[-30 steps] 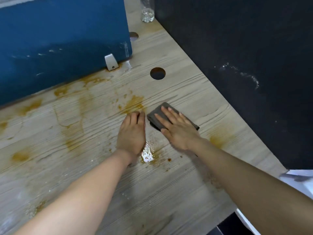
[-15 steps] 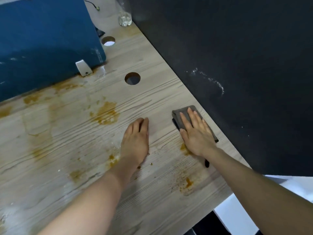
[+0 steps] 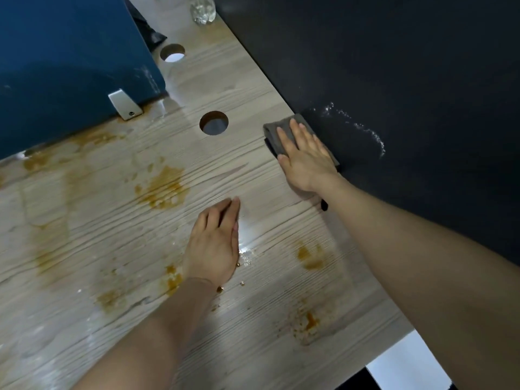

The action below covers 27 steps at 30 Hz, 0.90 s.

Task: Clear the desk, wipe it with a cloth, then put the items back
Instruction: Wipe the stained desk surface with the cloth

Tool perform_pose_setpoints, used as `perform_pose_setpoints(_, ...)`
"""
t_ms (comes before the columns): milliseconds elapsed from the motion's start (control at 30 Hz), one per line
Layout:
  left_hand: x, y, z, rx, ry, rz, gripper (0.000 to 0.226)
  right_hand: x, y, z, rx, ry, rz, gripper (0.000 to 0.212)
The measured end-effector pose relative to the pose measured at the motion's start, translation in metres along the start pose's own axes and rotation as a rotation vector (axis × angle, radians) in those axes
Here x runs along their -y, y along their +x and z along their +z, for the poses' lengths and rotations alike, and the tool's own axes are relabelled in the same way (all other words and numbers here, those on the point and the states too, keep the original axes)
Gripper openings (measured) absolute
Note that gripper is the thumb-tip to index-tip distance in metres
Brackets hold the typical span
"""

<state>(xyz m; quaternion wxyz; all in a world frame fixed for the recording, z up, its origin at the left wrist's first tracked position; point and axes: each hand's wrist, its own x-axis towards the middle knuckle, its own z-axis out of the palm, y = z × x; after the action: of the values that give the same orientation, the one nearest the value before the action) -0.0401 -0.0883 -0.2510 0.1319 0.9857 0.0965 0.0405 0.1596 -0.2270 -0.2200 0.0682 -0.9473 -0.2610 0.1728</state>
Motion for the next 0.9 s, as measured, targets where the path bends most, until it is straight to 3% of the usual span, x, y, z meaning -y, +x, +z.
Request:
perform_pose_setpoints(200,-0.002,0.000,-0.002,0.011,-0.002,-0.021,0.050,-0.029,-0.099,0.025,-0.072,-0.064,0.038,0.057)
perform_pose_setpoints(533,-0.001,-0.001,0.000,0.005,-0.001,-0.024,0.049,-0.011,-0.027,0.013,-0.043,-0.019,0.025,0.058)
perform_pose_setpoints(733,-0.003,-0.002,-0.002,0.006,-0.030,-0.035,0.046,-0.039,-0.122,0.033,-0.096,-0.071,0.013,0.058)
perform_pose_setpoints(900,-0.001,0.000,-0.001,0.007,-0.005,-0.024,0.050,-0.031,-0.101,0.026,-0.081,-0.047,0.055,0.058)
